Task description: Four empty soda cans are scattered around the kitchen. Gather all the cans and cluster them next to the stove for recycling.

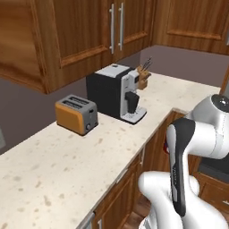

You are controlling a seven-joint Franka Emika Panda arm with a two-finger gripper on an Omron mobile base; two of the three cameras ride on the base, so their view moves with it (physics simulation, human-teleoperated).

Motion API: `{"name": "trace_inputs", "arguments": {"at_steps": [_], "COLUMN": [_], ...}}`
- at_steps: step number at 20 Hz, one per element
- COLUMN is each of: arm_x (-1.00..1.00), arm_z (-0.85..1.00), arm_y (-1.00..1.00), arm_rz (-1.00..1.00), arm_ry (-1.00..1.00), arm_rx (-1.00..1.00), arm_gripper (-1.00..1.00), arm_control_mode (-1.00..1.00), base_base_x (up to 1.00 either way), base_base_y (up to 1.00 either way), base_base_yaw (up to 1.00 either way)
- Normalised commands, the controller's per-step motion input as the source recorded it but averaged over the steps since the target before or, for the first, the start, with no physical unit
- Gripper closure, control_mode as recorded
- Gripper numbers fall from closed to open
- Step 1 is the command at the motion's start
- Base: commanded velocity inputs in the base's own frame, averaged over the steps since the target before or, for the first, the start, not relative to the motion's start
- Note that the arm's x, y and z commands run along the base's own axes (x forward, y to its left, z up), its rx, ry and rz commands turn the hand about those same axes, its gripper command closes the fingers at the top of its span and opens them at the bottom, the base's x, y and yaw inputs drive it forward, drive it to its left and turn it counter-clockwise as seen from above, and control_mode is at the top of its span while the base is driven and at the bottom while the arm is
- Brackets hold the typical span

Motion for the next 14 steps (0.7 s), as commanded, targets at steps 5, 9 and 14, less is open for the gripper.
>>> {"name": "trace_inputs", "arguments": {"at_steps": [5,9,14], "arm_x": [0.0,0.0,0.0], "arm_z": [0.0,0.0,0.0], "arm_y": [0.0,0.0,0.0], "arm_rz": [0.0,0.0,0.0], "arm_ry": [0.0,0.0,0.0], "arm_rx": [0.0,0.0,0.0], "arm_gripper": [1.0,1.0,1.0], "arm_control_mode": [1.0,1.0,1.0], "base_base_x": [-0.17,-0.08,0.0], "base_base_y": [0.55,0.23,0.01], "base_base_yaw": [0.13,0.32,0.41]}}
